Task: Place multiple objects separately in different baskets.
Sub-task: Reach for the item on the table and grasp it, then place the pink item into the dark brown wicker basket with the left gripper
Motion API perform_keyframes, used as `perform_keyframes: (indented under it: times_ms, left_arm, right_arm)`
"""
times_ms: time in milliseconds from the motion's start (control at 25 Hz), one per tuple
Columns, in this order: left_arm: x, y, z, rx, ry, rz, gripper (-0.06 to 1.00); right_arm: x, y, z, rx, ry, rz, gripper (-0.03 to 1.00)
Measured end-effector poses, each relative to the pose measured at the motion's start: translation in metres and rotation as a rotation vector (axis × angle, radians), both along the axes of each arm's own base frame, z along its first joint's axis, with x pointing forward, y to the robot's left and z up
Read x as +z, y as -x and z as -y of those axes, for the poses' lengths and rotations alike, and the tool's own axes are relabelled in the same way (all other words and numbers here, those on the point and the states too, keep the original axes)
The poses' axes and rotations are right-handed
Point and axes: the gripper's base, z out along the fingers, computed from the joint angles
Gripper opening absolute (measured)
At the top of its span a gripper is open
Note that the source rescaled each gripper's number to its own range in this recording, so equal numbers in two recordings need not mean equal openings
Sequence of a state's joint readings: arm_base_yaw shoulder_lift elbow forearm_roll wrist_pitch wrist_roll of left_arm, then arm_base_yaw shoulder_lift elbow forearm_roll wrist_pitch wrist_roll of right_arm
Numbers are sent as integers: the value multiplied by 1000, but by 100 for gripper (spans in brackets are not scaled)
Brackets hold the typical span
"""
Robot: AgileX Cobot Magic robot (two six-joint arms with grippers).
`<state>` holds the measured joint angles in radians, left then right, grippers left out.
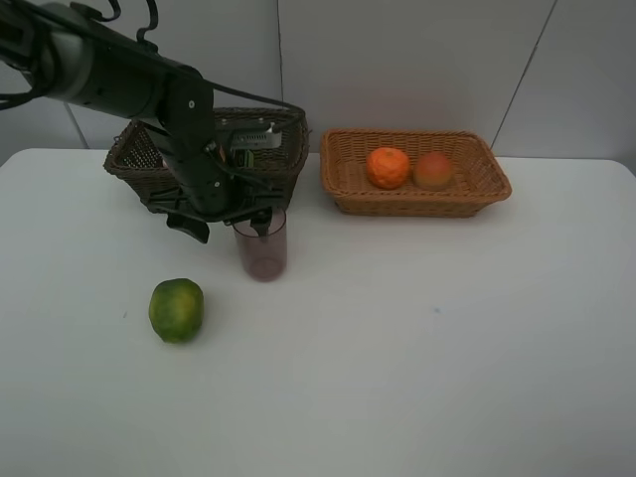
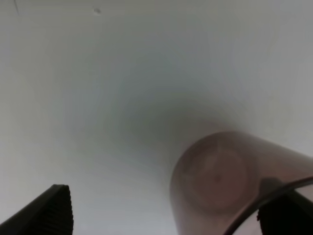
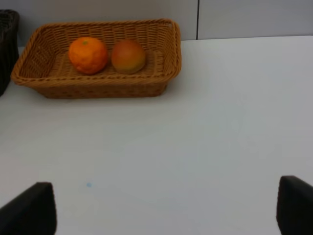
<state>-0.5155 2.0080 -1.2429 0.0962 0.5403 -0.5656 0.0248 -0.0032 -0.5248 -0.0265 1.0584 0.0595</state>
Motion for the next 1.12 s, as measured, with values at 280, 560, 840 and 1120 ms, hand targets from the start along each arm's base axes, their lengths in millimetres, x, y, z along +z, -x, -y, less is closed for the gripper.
perform_keyframes:
  times_ms: [280,560,840,1120]
  left_arm:
    - [-10,-1,0,-5,-15,-16,97]
    - [-11,-1,0,-5,-15,-17,38]
    - [-11,-1,0,-5,-12,-12,0]
    - [-11,-1,0,-5,-12,-12,0]
  right_arm:
    - [0,0,0,0,0,0,96]
    - [0,0,0,1,-1,0,96]
    - [0,0,0,1,-1,0,96]
    - [0,0,0,1,-1,0,96]
